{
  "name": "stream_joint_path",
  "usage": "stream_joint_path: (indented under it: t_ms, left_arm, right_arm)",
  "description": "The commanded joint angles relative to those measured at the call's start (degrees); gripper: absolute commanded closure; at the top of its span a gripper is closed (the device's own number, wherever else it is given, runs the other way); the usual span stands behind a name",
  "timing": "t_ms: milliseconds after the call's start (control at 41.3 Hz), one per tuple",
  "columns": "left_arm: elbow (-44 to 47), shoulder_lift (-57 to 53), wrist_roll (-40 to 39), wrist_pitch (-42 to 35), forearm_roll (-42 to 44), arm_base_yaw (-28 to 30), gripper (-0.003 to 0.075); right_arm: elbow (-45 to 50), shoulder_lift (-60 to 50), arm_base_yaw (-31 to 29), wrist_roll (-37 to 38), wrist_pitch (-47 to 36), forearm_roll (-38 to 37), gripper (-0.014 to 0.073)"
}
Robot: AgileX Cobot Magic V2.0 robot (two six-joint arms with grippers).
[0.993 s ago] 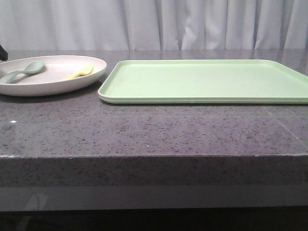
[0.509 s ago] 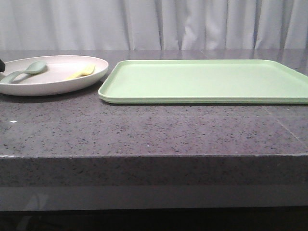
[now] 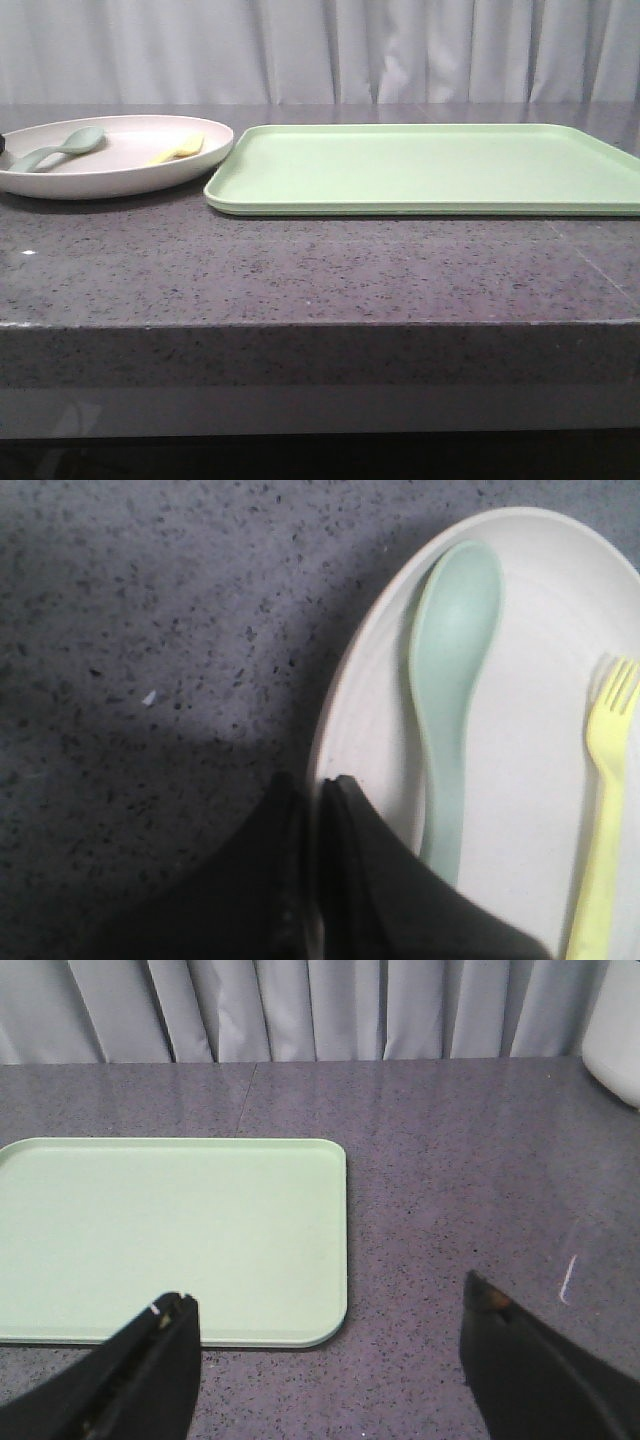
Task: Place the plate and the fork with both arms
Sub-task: 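Grip the plate rim with the left gripper and lift it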
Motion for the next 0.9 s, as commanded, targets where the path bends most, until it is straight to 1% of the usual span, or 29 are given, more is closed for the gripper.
stream_joint_path:
  t_ms: [0, 194, 412, 557, 775, 872]
  left_arm:
    - [-3.6, -3.3, -1.4, 0.9, -3.6, 0.1, 0.0741]
    - [-7.8, -5.0, -6.6, 1.3, -3.6, -0.6, 0.0741]
    - [-12.3, -5.3, -14.3, 0.9, -3.4, -4.9, 0.0741]
    - [-14.2, -5.3, -19.1, -1.4, -2.2, -10.1, 0.0741]
    - [-15.5, -5.3, -29.9, -8.1, 9.1, -20.3, 0.0741]
    - [-15.5, -5.1, -34.3, -11.4, 12.7, -24.2, 0.0741]
  right_arm:
    - [-1.9, 0.9, -0.2, -0.3, -4.2, 0.1, 0.0032]
    - [-1.9, 0.9, -0.2, -0.3, -4.2, 0.1, 0.0032]
    - [-1.9, 0.9, -0.2, -0.3, -4.2, 0.1, 0.0032]
    - [-1.9, 0.9, -0.2, -0.3, -4.2, 0.1, 0.0032]
    - [-1.9, 0.9, -0.2, -0.3, -4.2, 0.1, 0.0032]
    - [-1.9, 0.9, -0.2, -0.3, -4.2, 0.1, 0.0032]
